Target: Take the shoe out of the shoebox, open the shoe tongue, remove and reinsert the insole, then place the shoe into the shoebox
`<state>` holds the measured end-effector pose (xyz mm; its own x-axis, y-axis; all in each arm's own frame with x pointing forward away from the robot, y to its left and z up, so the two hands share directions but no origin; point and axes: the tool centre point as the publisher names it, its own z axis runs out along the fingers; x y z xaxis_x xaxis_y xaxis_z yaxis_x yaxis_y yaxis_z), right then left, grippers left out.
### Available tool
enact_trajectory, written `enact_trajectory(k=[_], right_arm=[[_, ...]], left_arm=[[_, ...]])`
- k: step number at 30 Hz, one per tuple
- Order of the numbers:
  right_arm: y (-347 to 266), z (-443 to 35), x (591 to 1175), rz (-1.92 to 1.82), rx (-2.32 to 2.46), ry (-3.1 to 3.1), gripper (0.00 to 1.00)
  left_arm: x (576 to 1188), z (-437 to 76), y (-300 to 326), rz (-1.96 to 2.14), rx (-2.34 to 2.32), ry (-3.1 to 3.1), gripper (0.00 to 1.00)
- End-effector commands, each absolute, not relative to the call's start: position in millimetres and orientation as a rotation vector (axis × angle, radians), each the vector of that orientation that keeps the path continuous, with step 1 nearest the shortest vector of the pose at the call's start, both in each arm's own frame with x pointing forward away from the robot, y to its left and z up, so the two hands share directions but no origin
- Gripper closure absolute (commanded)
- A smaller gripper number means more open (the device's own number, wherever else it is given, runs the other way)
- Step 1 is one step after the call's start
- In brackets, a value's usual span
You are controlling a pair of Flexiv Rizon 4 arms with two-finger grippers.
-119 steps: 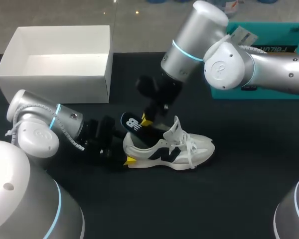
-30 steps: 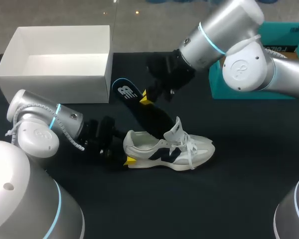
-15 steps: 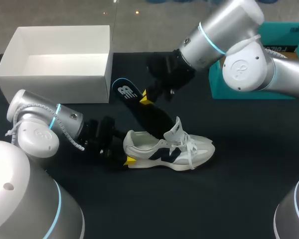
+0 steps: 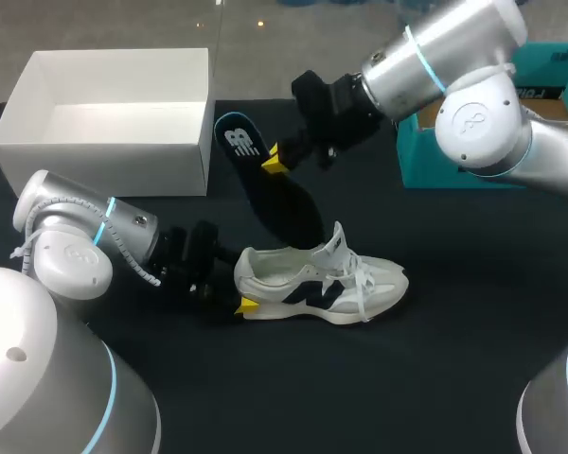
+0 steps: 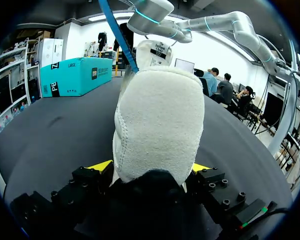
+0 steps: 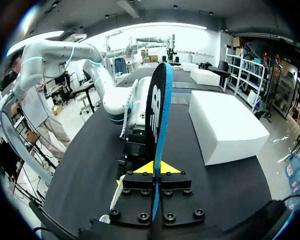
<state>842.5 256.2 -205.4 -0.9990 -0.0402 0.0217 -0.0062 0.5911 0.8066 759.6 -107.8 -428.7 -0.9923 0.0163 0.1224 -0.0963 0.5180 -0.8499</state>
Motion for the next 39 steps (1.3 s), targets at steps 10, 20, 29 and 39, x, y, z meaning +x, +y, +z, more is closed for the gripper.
enact_trajectory(k=[10,20,29,39], right_arm=[[224.7,-162.3,843.3,-1.732,0.084,-2.623,1.0],[222.0,-157.4,844.7,-1.741,0.119,-2.704,1.0],[222.0,-157.4,844.7,-1.741,0.119,-2.704,1.0],[193.9,-108.6,821.7,-1.811,-0.115,-2.497,1.0]], left_arm=[[759.2,-432.2,-108.2,1.483,0.071,-2.638,1.0],[759.2,-432.2,-108.2,1.483,0.071,-2.638,1.0],[759.2,-432.2,-108.2,1.483,0.071,-2.638,1.0],[759.2,-432.2,-108.2,1.483,0.071,-2.638,1.0]])
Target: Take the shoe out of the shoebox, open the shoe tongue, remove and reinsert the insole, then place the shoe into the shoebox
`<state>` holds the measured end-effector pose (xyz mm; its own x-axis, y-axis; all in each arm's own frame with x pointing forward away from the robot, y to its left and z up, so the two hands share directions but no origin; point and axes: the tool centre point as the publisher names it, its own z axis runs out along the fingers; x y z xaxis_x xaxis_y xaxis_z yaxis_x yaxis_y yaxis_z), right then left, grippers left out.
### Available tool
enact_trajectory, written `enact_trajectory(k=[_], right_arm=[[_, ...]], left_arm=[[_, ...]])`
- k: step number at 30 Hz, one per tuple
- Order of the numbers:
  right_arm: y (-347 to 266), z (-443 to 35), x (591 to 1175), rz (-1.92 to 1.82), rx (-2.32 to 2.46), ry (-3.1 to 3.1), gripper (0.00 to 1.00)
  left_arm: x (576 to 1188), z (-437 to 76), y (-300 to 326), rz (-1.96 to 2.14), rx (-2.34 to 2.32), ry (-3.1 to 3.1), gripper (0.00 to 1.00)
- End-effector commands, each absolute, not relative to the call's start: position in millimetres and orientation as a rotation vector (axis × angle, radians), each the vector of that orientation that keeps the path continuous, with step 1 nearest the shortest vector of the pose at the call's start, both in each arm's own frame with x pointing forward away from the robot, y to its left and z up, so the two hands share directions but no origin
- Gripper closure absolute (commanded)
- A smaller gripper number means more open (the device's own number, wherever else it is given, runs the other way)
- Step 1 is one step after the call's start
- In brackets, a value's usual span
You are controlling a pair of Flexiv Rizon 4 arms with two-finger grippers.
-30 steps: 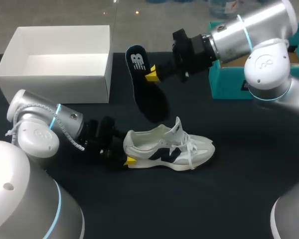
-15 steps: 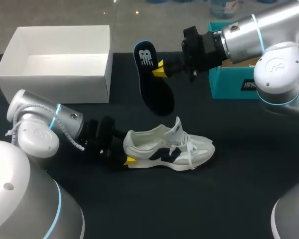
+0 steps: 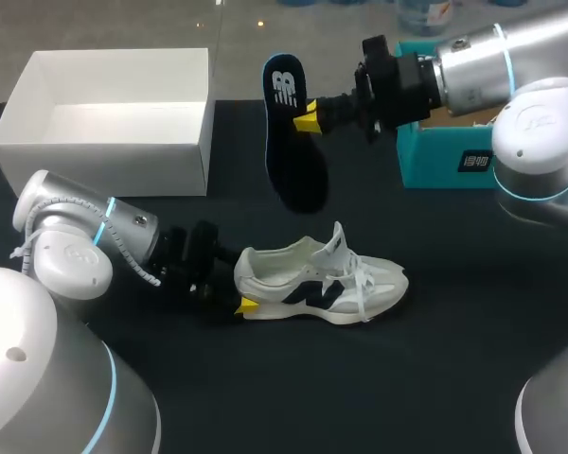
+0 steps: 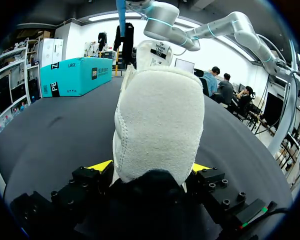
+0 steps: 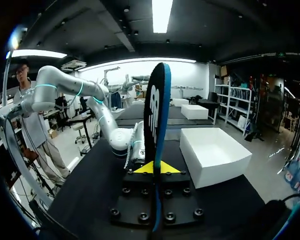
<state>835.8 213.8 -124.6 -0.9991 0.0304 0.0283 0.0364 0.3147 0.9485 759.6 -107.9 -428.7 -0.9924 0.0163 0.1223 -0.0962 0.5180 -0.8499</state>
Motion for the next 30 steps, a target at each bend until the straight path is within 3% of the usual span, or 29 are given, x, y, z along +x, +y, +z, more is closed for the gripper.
enact_trajectory(k=[1,18,30], right_arm=[[191.5,-103.1,819.4,-1.811,-0.135,-2.471,1.0],[178.5,-37.7,776.9,-1.648,-0.27,-2.32,1.0],[178.5,-37.7,776.9,-1.648,-0.27,-2.32,1.0]], left_arm=[[759.2,-432.2,-108.2,1.483,0.071,-2.638,1.0],[759.2,-432.2,-108.2,1.483,0.071,-2.638,1.0],[759.2,-432.2,-108.2,1.483,0.071,-2.638,1.0]])
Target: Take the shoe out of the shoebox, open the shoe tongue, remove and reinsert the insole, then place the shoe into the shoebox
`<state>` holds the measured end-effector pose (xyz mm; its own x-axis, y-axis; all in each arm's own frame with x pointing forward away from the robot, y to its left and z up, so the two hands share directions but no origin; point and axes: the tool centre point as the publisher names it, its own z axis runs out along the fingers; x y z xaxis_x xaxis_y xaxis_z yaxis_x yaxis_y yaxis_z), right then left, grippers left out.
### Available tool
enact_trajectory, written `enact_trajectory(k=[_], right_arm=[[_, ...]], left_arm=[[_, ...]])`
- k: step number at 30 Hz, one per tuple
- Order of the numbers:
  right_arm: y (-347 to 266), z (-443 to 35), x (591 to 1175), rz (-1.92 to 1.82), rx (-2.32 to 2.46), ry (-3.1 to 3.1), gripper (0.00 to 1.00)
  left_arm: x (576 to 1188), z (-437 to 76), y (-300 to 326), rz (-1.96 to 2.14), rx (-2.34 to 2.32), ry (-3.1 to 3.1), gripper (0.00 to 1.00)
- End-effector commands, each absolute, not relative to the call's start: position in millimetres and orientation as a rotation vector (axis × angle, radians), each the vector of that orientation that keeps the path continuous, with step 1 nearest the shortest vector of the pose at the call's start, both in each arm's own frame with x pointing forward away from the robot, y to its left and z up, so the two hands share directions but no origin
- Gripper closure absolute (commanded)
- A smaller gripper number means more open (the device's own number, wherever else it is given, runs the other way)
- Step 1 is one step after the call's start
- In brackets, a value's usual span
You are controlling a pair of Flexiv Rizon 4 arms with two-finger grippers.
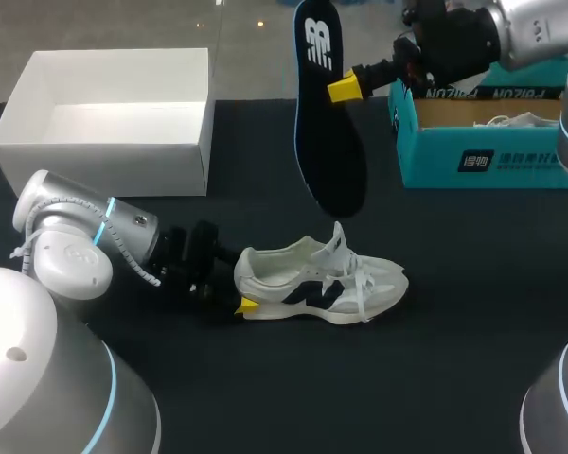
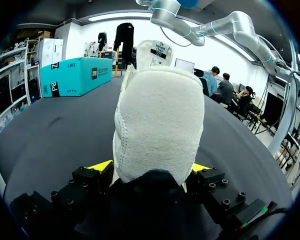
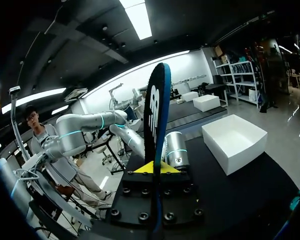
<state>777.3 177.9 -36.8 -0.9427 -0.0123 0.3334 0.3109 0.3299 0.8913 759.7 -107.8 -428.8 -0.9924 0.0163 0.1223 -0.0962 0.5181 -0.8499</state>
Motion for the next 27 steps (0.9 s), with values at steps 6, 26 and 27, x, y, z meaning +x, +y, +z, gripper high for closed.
enact_trajectory(k=[6,26,27], right_arm=[[175.1,-36.2,767.3,-1.636,-0.321,-2.312,1.0],[172.5,-4.3,678.5,-1.602,-0.589,-2.314,1.0],[172.3,-4.5,675.9,-1.599,-0.603,-2.314,1.0]], left_arm=[[759.2,-432.2,-108.2,1.483,0.071,-2.638,1.0],[759.2,-432.2,-108.2,1.483,0.071,-2.638,1.0],[759.2,-432.2,-108.2,1.483,0.071,-2.638,1.0]])
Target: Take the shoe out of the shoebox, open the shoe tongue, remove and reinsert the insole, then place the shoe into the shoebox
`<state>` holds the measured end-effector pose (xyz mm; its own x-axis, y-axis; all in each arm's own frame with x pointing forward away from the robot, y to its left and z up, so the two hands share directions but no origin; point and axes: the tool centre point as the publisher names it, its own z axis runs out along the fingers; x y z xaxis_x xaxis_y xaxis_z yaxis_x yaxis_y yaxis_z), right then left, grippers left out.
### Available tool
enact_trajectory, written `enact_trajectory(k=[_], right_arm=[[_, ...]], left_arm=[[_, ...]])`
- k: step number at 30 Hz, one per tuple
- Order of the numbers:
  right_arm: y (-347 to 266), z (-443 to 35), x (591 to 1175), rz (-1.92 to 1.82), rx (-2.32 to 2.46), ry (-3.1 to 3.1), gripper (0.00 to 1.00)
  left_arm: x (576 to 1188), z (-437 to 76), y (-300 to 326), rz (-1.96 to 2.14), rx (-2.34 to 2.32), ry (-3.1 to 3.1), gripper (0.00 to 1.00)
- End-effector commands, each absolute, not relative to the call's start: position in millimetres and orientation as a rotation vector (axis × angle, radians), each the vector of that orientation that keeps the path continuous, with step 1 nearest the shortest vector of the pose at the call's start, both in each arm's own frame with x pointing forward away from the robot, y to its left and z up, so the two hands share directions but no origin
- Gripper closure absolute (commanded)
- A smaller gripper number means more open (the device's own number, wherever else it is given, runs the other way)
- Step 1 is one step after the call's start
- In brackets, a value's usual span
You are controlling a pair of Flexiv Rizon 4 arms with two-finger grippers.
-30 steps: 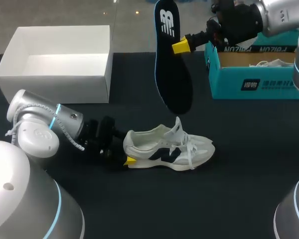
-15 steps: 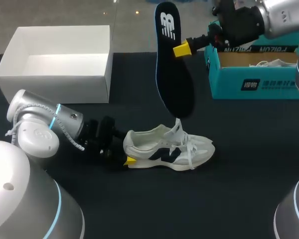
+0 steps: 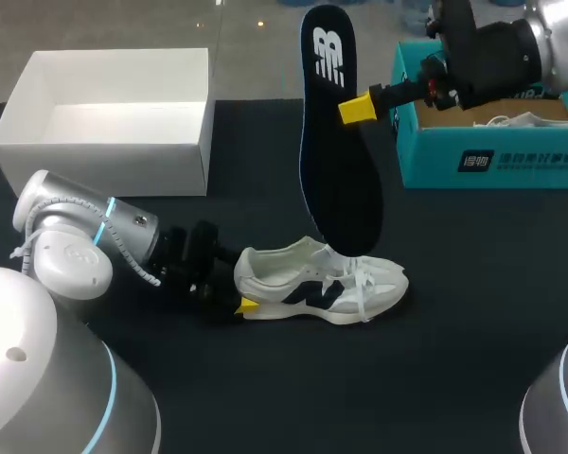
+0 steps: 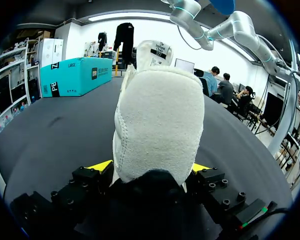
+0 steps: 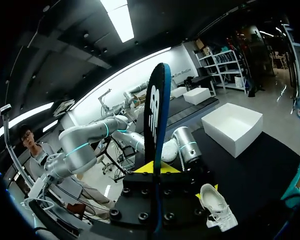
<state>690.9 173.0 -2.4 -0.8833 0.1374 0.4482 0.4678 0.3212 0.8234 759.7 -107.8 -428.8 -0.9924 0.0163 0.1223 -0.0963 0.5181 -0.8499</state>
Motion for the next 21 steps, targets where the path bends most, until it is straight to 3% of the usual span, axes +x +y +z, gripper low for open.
enact_trajectory(k=[1,21], right_arm=[[172.6,-4.9,673.5,-1.593,-0.616,-2.315,1.0],[167.9,-6.7,667.5,-1.625,-0.672,-2.339,1.0]], left_arm=[[759.2,-432.2,-108.2,1.483,0.071,-2.638,1.0],[759.2,-432.2,-108.2,1.483,0.071,-2.638,1.0]])
